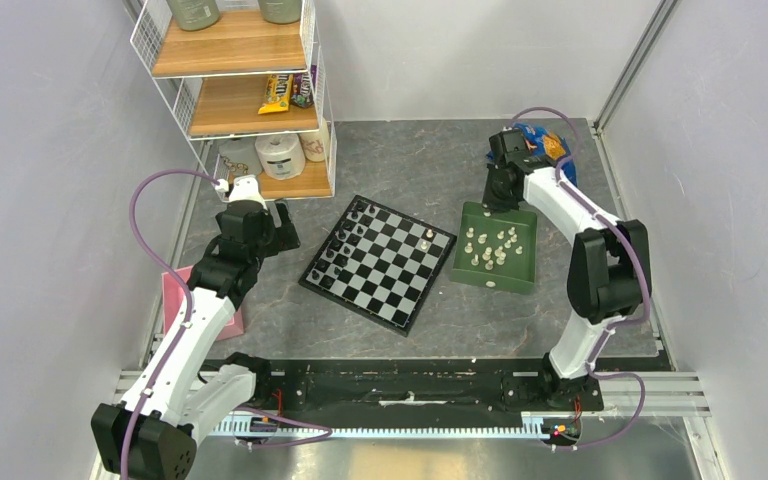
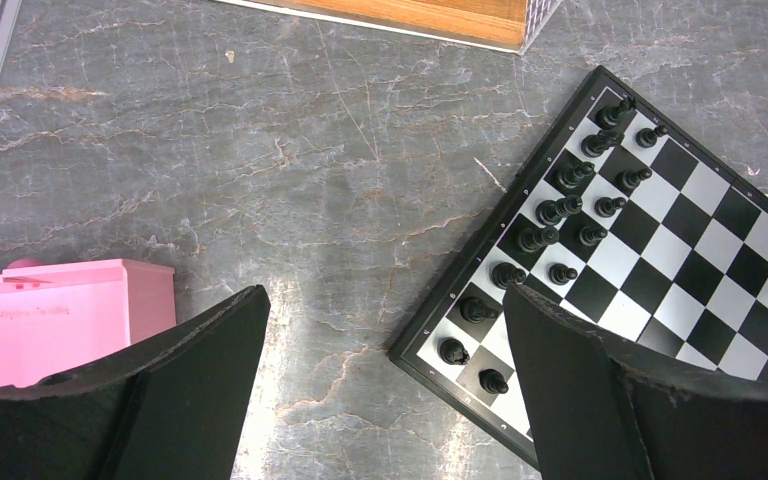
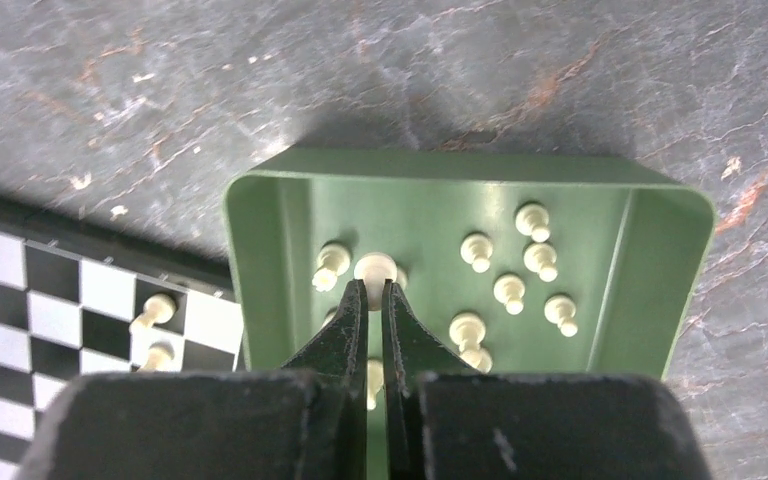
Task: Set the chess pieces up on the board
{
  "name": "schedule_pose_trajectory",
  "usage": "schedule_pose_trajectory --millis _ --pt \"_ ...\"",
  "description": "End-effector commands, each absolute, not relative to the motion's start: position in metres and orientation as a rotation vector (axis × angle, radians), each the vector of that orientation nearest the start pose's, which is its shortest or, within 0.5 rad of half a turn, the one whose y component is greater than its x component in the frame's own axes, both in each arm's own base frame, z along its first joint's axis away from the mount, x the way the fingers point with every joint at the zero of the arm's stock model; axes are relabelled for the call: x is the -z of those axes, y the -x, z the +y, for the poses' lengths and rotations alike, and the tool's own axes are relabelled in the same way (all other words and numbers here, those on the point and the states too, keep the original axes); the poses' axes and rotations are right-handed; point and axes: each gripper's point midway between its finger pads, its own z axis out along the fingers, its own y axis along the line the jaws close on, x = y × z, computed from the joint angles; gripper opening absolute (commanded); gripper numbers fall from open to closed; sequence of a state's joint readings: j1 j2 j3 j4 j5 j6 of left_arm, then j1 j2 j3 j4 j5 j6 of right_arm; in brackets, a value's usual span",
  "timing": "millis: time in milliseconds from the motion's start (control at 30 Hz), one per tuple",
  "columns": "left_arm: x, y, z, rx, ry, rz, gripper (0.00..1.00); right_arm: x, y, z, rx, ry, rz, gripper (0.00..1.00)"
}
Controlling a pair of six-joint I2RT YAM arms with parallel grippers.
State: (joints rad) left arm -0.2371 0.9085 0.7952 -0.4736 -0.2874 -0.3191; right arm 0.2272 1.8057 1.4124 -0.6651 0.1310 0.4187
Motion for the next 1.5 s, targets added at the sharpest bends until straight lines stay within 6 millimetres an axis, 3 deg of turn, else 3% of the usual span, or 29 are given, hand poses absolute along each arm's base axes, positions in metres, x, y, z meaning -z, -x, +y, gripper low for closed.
schedule_pose_trajectory --millis 0,133,267,433,733,1000,1467 --pt "-0.19 -0.293 -0.028 -0.007 0.23 2.09 0.95 -0.127 -0.392 0.119 -0.145 -0.228 2.566 0.02" --pt "-0.188 -0.293 -0.029 0.001 0.228 2.095 0.95 -0.14 -0.372 0.158 -0.203 -0.138 2.561 0.03" --pt "-0.187 -0.294 -0.031 0.005 0.226 2.102 0.95 -0.14 -0.35 0.195 -0.258 -0.054 2.583 0.03" --pt "-0.186 -0.294 -0.031 0.005 0.225 2.105 0.95 -0.123 -0.327 0.225 -0.274 0.029 2.636 0.03" --pt "-0.186 -0.294 -0.032 0.009 0.221 2.108 0.95 -0.092 -0.313 0.265 -0.237 0.175 2.686 0.03" --pt "-0.188 -0.294 -0.031 0.008 0.225 2.099 0.95 -0.073 -0.323 0.269 -0.146 0.201 2.676 0.03" --pt "-0.19 -0.293 -0.03 0.006 0.228 2.091 0.95 -0.063 -0.34 0.273 -0.1 0.214 2.659 0.04"
